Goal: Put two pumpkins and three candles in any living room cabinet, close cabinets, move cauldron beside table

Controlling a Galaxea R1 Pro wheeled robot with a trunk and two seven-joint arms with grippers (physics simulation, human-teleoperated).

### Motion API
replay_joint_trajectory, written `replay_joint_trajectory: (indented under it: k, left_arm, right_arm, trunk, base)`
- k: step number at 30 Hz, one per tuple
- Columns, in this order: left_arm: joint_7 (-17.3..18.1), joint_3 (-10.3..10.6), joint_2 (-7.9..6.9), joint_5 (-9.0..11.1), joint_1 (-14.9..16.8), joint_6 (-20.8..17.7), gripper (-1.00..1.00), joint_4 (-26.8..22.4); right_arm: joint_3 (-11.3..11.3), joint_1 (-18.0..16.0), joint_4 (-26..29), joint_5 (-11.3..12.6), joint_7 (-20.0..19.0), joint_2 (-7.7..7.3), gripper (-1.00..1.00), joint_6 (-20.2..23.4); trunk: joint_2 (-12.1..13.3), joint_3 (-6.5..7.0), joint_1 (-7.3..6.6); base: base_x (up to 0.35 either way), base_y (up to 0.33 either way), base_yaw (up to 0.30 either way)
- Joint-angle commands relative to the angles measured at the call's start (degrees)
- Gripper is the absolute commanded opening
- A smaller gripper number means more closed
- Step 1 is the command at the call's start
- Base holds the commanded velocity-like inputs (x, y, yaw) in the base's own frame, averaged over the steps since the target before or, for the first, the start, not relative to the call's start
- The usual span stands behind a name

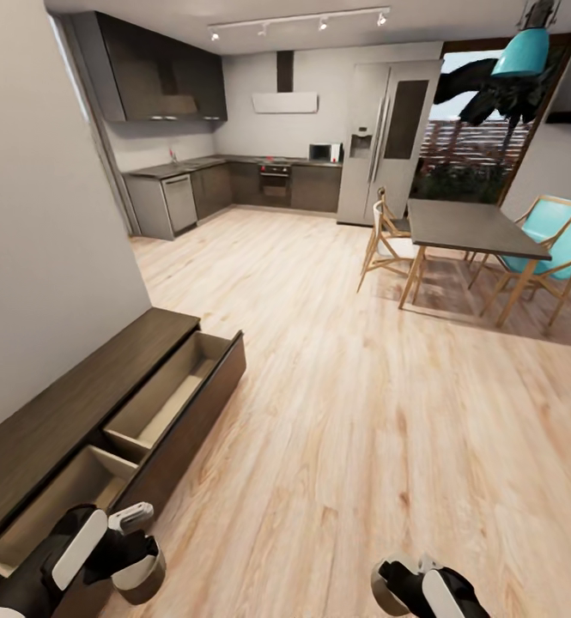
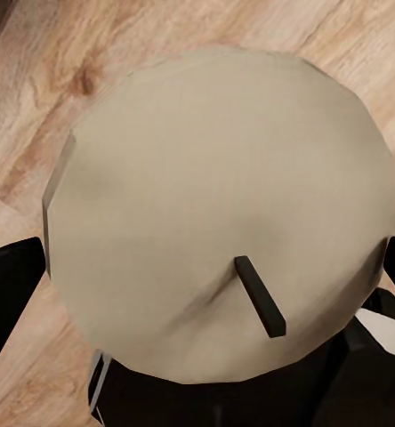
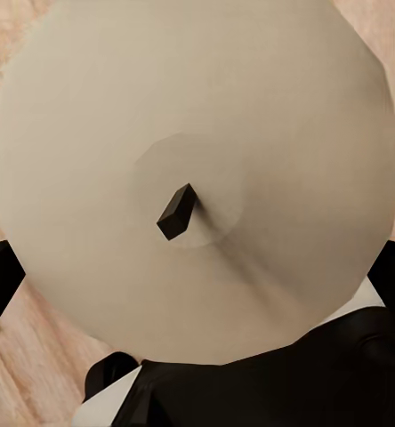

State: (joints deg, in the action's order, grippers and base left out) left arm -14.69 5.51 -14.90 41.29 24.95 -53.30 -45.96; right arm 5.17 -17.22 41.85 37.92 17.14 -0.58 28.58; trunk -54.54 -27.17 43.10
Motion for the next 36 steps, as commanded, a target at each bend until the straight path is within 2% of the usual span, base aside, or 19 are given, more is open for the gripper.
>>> replay_joint_trajectory:
  k: [1, 10, 19, 36]
  left_arm:
    - [0.0, 0.0, 0.05, -0.1, 0.0, 0.0, -1.0, 0.0]
    - [-0.1, 0.0, 0.17, -0.1, 0.0, 0.1, -1.0, 0.0]
    - [-0.1, 0.0, 0.22, -0.1, 0.0, 0.1, -1.0, 0.0]
    - [-0.1, 0.0, 0.23, -0.1, 0.0, 0.2, -1.0, 0.1]
  right_arm:
    - [0.0, 0.0, 0.0, 0.0, 0.0, -0.01, -1.0, 0.0]
    - [0.0, 0.0, -0.3, 0.0, 0.0, -0.01, -1.0, -0.1]
    - [0.0, 0.0, -0.4, 0.1, 0.0, -0.03, -1.0, -2.1]
    - [0.0, 0.0, -0.5, 0.1, 0.0, -0.03, -1.0, -2.1]
  trunk:
    - [0.0, -0.05, 0.0]
    - [0.0, -0.5, 0.0]
    - [0.0, -0.95, 0.0]
    - [0.0, -1.93, 0.0]
  base:
    - [0.0, 0.0, -0.253]
    - [0.0, 0.0, -0.253]
    - [0.0, 0.0, -0.253]
    - [0.0, 0.0, -0.234]
